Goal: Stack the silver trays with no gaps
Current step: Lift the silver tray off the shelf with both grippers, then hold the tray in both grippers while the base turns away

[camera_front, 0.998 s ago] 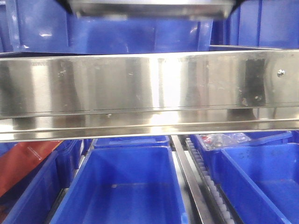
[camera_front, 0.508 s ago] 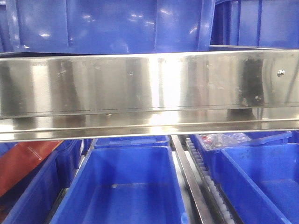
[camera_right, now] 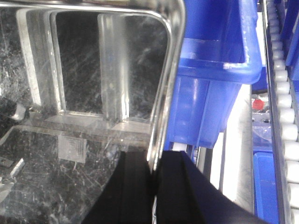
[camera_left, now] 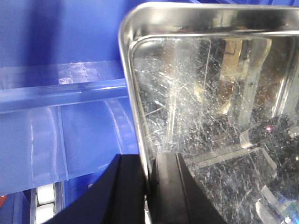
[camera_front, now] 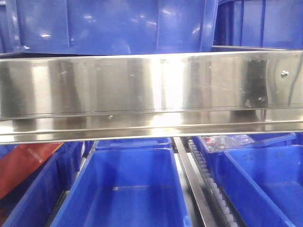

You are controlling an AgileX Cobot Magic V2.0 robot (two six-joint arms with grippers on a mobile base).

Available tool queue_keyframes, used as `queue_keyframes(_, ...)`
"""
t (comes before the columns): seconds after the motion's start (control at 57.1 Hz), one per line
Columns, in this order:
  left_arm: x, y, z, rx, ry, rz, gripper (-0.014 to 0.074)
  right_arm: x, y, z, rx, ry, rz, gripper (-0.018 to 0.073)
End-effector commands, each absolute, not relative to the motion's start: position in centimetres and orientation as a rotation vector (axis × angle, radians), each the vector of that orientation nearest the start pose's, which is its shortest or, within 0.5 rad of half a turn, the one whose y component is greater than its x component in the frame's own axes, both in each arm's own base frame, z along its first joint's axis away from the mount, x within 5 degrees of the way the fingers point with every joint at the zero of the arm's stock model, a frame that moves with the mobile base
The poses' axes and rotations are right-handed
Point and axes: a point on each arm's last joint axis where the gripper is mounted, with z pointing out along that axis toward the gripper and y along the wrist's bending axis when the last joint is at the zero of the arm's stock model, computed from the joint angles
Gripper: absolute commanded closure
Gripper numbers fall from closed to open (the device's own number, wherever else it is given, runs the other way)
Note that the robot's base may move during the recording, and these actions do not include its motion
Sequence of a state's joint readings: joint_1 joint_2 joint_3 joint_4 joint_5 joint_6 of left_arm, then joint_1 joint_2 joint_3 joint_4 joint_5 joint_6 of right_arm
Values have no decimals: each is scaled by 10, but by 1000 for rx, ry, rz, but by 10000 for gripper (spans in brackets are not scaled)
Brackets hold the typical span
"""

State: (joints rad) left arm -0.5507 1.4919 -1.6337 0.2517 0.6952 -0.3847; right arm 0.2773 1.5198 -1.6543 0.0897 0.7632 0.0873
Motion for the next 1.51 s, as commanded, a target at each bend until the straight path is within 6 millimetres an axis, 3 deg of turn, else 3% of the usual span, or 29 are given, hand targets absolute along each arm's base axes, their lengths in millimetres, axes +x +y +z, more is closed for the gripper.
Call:
queue_keyframes(0.0, 290, -160, 459, 281, 1940, -296, 605, 324, 94, 451, -192, 2032, 276, 638)
queue_keyframes(1.488, 290, -161, 459, 282, 1938, -297, 605, 327, 95, 451, -190, 2019, 278, 638)
